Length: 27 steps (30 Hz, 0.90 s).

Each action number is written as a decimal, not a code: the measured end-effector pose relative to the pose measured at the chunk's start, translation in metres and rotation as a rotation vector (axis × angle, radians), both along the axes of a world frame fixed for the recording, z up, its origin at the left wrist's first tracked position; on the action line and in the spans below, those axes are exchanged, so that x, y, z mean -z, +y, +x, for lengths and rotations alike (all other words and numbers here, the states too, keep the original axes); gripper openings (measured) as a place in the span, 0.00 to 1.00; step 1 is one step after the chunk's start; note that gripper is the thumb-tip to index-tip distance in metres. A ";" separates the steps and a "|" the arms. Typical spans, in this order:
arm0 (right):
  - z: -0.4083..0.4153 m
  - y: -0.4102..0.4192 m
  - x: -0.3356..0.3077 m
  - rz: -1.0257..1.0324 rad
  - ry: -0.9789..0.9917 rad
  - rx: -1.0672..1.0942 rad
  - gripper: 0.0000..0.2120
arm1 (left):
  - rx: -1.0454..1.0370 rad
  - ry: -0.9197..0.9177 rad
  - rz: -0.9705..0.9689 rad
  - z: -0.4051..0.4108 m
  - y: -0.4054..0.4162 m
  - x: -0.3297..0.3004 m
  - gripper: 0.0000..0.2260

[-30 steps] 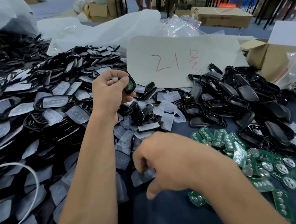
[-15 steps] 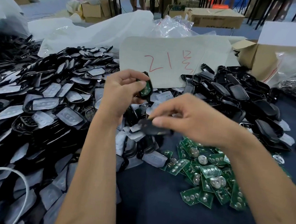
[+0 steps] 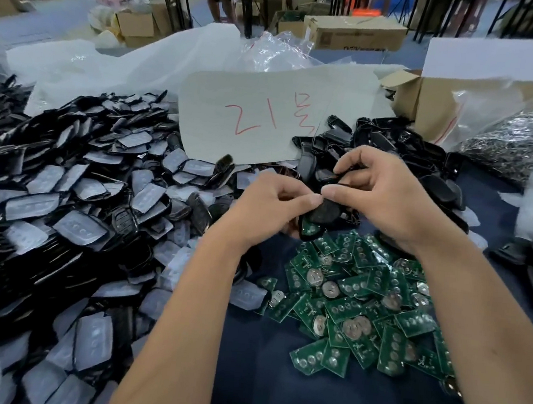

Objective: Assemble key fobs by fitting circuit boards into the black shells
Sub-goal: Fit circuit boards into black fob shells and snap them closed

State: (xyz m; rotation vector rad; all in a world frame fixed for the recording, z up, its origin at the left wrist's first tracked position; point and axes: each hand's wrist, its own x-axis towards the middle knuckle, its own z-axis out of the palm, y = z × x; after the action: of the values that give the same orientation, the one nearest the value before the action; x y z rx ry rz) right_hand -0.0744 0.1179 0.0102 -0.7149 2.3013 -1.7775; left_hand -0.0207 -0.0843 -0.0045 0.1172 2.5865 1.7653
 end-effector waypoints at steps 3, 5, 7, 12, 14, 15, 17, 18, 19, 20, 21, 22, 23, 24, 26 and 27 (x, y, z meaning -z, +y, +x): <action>-0.001 -0.005 0.005 -0.110 0.017 0.132 0.16 | 0.004 -0.045 0.074 0.001 0.005 0.002 0.05; -0.001 -0.005 0.007 -0.113 0.008 0.154 0.16 | -0.039 -0.058 0.129 0.002 0.009 0.003 0.04; 0.000 -0.005 0.008 -0.105 0.003 0.174 0.16 | -0.087 -0.069 0.182 0.002 0.011 0.002 0.03; 0.001 -0.010 0.011 -0.285 -0.185 0.177 0.12 | -0.140 -0.100 0.260 0.000 0.012 0.002 0.06; 0.002 -0.009 0.011 -0.364 -0.286 0.130 0.12 | -0.178 -0.112 0.295 -0.001 0.013 0.002 0.08; 0.002 -0.009 0.010 -0.386 -0.312 0.121 0.13 | -0.191 -0.114 0.301 -0.001 0.013 0.002 0.08; 0.003 -0.010 0.010 -0.425 -0.340 0.128 0.15 | -0.199 -0.110 0.309 -0.002 0.014 0.002 0.09; 0.004 -0.011 0.010 -0.452 -0.356 0.130 0.16 | -0.197 -0.106 0.312 -0.003 0.015 0.003 0.09; 0.005 -0.012 0.011 -0.481 -0.375 0.126 0.18 | -0.193 -0.102 0.317 -0.003 0.014 0.003 0.08; 0.006 -0.013 0.011 -0.508 -0.394 0.119 0.19 | -0.185 -0.100 0.322 -0.004 0.014 0.003 0.08; 0.006 -0.014 0.012 -0.526 -0.407 0.111 0.20 | -0.176 -0.099 0.324 -0.004 0.013 0.003 0.08; 0.006 -0.013 0.012 -0.533 -0.410 0.104 0.20 | -0.168 -0.098 0.323 -0.004 0.013 0.003 0.08; 0.006 -0.012 0.013 -0.533 -0.406 0.100 0.20 | -0.163 -0.097 0.322 -0.004 0.012 0.003 0.08; 0.005 -0.012 0.013 -0.530 -0.399 0.103 0.20 | -0.160 -0.095 0.317 -0.004 0.012 0.003 0.08; 0.006 -0.013 0.013 -0.511 -0.383 0.146 0.19 | -0.176 -0.081 0.280 -0.004 0.013 0.002 0.08; 0.006 -0.015 0.014 -0.498 -0.371 0.191 0.17 | -0.200 -0.064 0.248 -0.005 0.016 0.003 0.09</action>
State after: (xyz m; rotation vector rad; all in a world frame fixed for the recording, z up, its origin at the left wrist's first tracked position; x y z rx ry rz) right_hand -0.0680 0.1031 -0.0035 -0.1882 1.7500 -2.3676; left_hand -0.0256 -0.0687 -0.0075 -0.2005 2.3983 2.1125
